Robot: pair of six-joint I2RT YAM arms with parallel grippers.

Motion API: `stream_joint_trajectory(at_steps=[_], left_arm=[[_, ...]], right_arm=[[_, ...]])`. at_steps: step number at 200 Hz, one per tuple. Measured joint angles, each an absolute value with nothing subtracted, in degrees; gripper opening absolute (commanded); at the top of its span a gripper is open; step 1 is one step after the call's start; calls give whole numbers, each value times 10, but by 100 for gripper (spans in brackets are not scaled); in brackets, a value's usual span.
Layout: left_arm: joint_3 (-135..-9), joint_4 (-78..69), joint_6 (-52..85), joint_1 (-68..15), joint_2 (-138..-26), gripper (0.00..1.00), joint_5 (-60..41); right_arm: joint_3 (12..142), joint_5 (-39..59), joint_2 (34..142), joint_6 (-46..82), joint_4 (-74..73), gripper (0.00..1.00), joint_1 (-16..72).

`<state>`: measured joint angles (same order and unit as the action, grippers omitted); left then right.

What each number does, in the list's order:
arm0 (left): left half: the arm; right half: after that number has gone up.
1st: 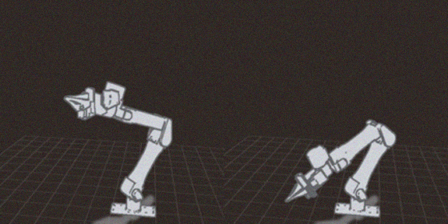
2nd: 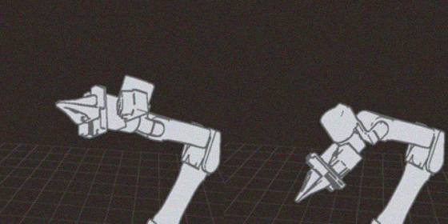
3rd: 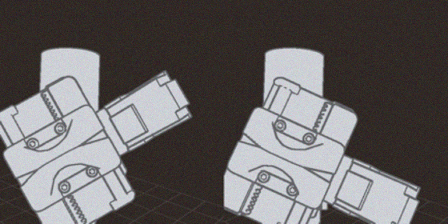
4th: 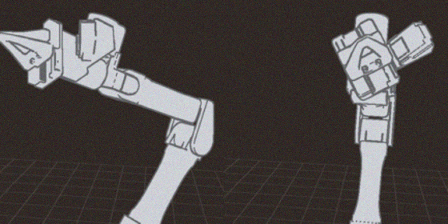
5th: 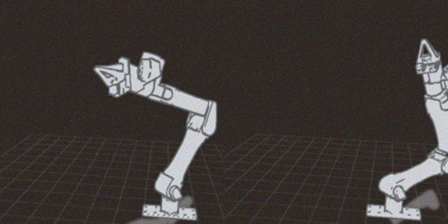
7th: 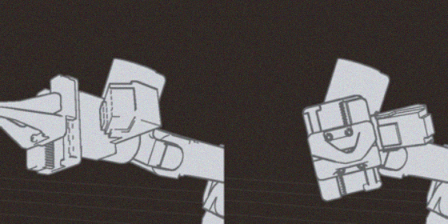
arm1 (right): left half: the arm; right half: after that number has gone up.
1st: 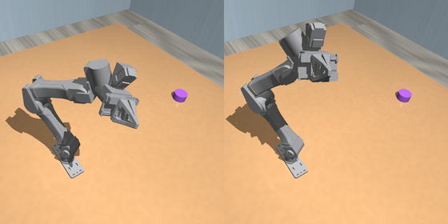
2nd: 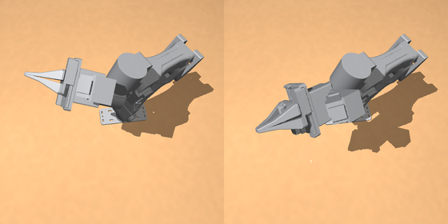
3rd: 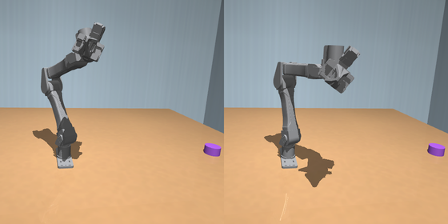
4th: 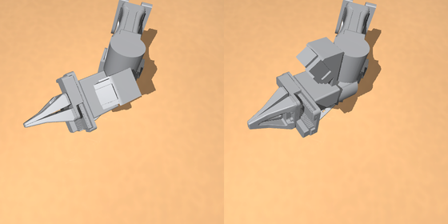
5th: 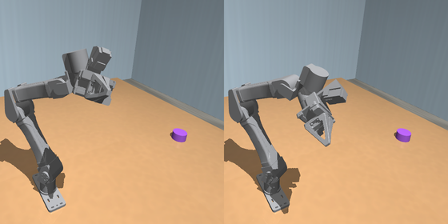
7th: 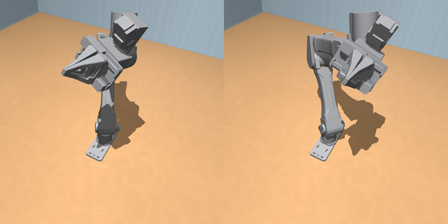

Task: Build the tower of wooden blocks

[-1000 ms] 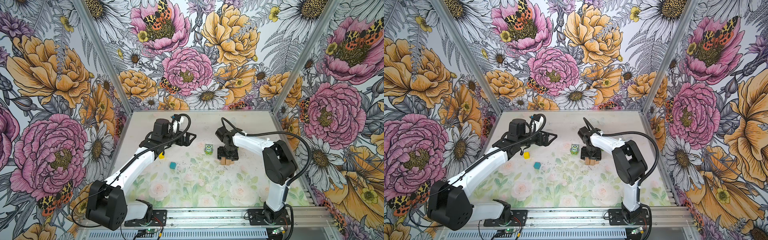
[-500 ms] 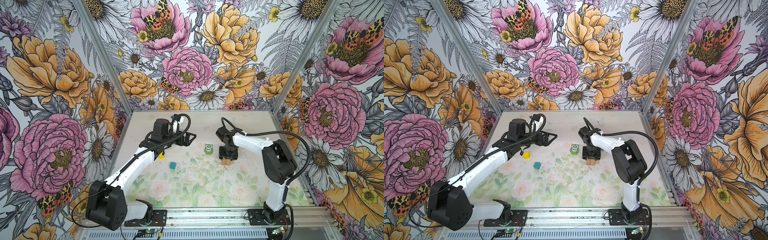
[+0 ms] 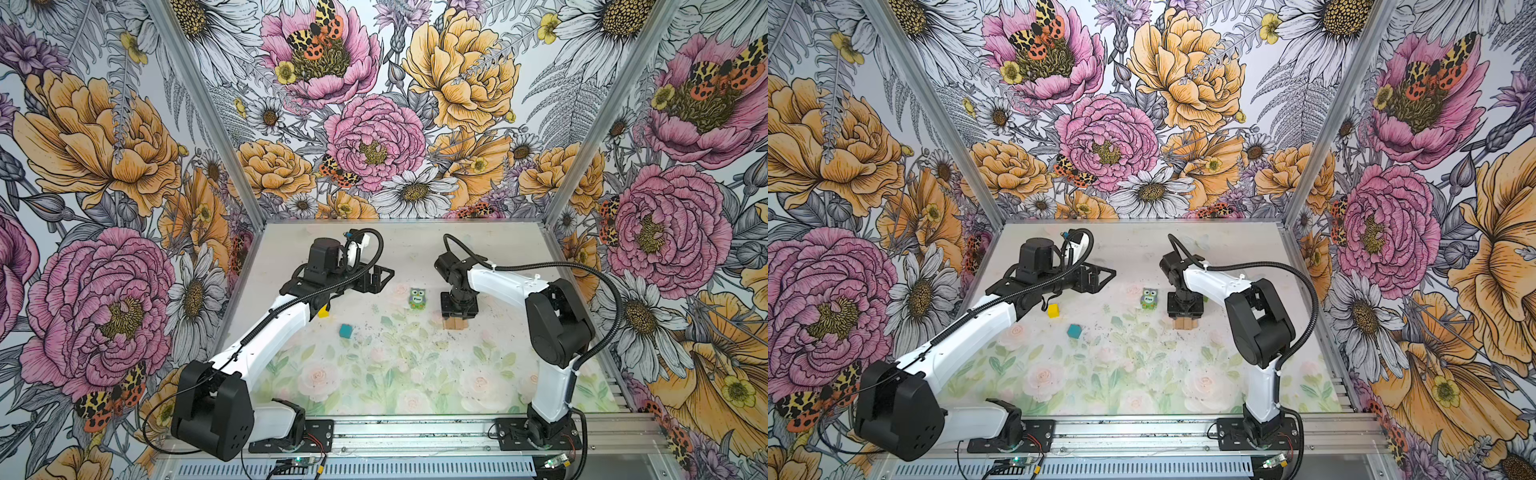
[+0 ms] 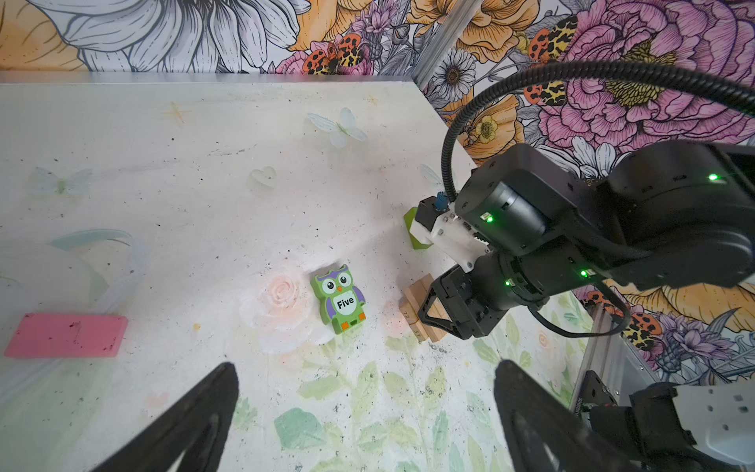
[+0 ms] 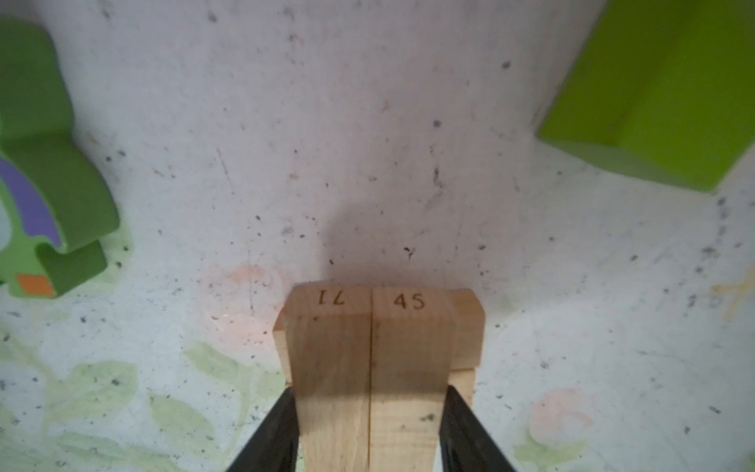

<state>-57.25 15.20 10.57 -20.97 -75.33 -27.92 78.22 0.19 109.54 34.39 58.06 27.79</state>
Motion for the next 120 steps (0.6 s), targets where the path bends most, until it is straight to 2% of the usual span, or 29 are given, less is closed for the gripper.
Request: stream_joint_trajectory(at_steps=[75, 105, 120], left_arm=[[-573, 152, 106, -223, -754, 99, -267], [-573, 152, 106, -227, -754, 99, -263], [-573, 152, 106, -227, -755, 99, -262]], right_arm=[[784, 3, 1095, 299, 586, 51, 273], [785, 4, 1095, 287, 589, 57, 273], [786, 5, 1095, 281, 591, 64, 273]])
